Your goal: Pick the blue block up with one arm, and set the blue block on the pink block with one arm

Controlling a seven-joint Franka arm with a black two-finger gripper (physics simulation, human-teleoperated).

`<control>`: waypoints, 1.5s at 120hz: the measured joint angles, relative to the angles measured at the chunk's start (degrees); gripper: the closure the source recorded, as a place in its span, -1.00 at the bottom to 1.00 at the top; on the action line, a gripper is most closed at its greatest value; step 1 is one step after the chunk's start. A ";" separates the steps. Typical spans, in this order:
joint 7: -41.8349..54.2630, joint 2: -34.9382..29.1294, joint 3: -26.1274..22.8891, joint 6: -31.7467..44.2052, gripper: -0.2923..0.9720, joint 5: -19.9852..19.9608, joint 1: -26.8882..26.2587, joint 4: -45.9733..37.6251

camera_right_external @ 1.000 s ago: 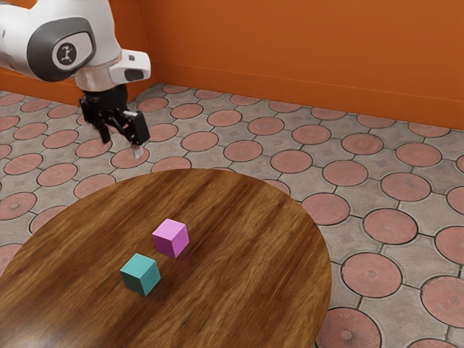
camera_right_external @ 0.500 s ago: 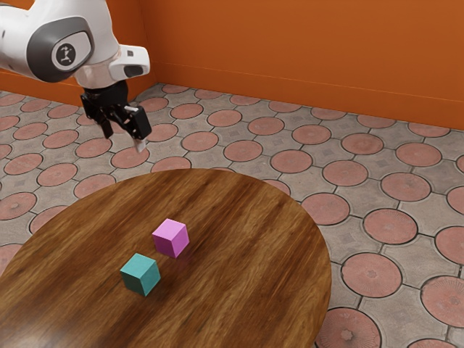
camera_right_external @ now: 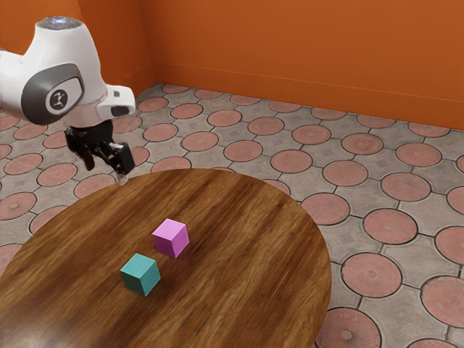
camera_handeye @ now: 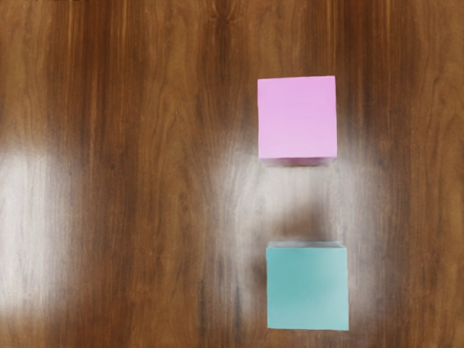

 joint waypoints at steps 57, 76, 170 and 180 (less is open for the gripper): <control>-0.04 5.70 -2.42 15.19 -0.54 -3.00 1.14 -12.98; 0.04 8.68 -2.43 21.63 -0.54 -4.11 1.13 -15.69; 0.29 18.43 -2.02 28.53 -0.54 -5.01 1.20 -19.74; 0.32 18.98 -2.00 28.71 -0.54 -4.92 1.38 -19.65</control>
